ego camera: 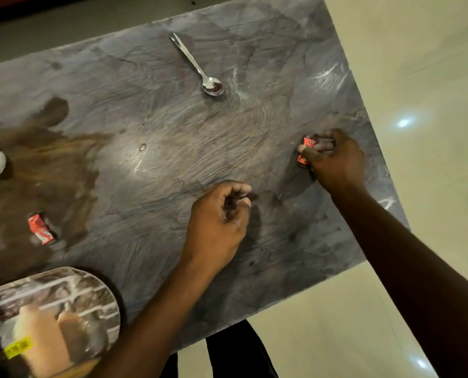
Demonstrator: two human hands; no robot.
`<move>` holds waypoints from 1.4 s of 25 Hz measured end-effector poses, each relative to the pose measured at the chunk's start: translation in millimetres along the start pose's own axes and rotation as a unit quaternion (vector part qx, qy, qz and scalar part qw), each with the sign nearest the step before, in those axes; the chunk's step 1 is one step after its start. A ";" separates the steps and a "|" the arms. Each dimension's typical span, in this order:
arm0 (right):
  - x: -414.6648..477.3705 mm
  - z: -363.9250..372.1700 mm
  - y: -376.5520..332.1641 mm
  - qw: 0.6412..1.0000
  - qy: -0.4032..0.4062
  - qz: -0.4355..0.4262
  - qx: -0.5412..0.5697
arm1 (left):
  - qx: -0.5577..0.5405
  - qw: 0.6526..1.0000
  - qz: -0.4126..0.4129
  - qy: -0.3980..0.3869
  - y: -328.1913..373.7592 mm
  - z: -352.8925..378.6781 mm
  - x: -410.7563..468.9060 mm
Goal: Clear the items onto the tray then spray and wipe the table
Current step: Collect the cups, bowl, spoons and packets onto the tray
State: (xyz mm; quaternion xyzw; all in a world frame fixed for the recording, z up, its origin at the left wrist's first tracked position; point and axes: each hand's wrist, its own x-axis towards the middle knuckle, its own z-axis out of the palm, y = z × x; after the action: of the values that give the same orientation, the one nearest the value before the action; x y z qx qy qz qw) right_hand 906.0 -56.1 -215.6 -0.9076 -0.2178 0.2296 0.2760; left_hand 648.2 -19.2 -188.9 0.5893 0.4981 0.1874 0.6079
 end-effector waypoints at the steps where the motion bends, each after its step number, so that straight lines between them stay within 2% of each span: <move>1: 3.4 2.8 -1.7 1.000 -0.001 -0.012 -0.006 | -0.004 1.000 -0.005 0.002 -1.9 -0.9 0.8; 6: -17.4 14.4 -32.7 0.998 -0.057 -0.017 0.000 | -0.025 0.999 -0.022 0.031 -12.2 -22.4 -5.5; 8: -51.4 26.1 -59.0 0.992 -0.112 -0.028 0.055 | -0.039 0.997 -0.028 0.055 -16.2 -43.2 -14.5; 12: -146.8 68.2 -115.5 0.952 -0.262 -0.044 0.151 | -0.051 0.992 -0.045 0.106 -30.5 -98.2 -46.9; 16: -241.3 129.5 -144.0 0.911 -0.380 -0.050 0.151 | -0.110 0.968 -0.098 0.205 -63.5 -163.1 -115.3; 18: -282.1 161.2 -148.4 0.900 -0.413 -0.048 0.133 | -0.160 0.935 -0.148 0.280 -84.1 -185.7 -154.3; 21: -323.8 197.7 -148.5 0.900 -0.425 -0.052 0.084 | -0.269 0.864 -0.207 0.372 -102.6 -195.6 -189.8; 25: -352.8 229.8 -155.5 0.912 -0.400 -0.079 0.042 | -0.400 0.754 -0.253 0.456 -114.0 -201.9 -189.8; 27: -355.6 238.9 -159.7 0.917 -0.388 -0.085 0.038 | -0.429 0.718 -0.254 0.486 -116.1 -204.5 -177.9; 31: -352.7 252.4 -166.6 0.922 -0.369 -0.120 0.016 | -0.447 0.678 -0.254 0.526 -123.4 -214.5 -157.8; 35: -353.7 260.5 -167.2 0.920 -0.358 -0.160 -0.011 | -0.438 0.671 -0.270 0.534 -129.8 -217.0 -155.9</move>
State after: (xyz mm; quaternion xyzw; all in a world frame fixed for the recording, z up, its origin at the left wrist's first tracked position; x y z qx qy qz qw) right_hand 438.4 -10.4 -203.5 -0.7209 -0.4468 0.4897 0.2023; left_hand 354.7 -61.9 -204.8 -0.1056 0.7357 0.4943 0.4508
